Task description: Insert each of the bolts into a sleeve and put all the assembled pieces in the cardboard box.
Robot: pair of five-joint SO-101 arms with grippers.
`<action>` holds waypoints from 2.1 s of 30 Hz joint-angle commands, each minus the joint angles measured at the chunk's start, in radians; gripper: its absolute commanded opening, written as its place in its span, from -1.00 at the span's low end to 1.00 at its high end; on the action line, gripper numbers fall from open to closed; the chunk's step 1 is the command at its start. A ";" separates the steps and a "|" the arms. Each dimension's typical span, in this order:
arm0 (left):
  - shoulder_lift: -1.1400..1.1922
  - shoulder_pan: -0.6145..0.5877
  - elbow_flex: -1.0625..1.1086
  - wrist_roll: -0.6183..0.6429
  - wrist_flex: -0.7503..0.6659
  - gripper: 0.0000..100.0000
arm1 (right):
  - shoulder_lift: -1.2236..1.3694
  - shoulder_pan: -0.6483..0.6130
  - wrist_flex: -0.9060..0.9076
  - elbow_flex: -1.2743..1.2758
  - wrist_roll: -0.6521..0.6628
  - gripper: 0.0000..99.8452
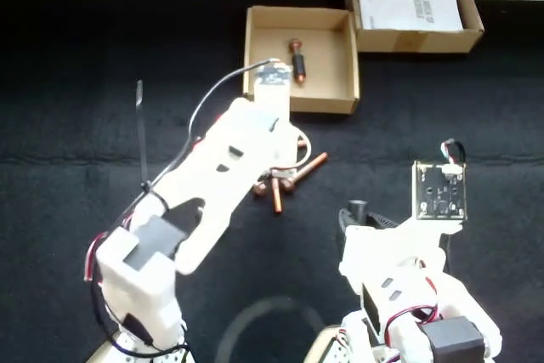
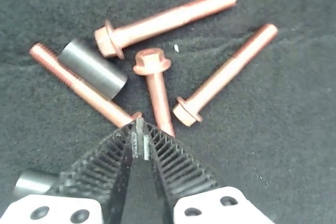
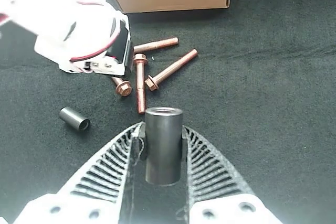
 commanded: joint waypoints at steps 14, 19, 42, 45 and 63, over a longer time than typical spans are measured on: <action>0.294 0.008 -0.371 0.060 0.153 -0.78 | -0.005 0.008 -0.001 -0.018 0.011 -0.99; 0.377 0.007 -0.458 0.060 0.157 -0.78 | -0.005 0.008 0.002 -0.018 0.011 -0.99; 0.527 -0.047 -0.743 0.052 0.336 -0.98 | -0.005 0.008 -0.159 0.110 0.032 -0.99; 0.529 -0.048 -0.825 0.051 0.410 -0.98 | -0.012 0.008 -0.245 0.191 0.040 -0.99; 0.446 -0.041 -0.961 -0.035 0.528 -0.98 | -0.013 0.107 -0.944 0.595 0.117 -0.99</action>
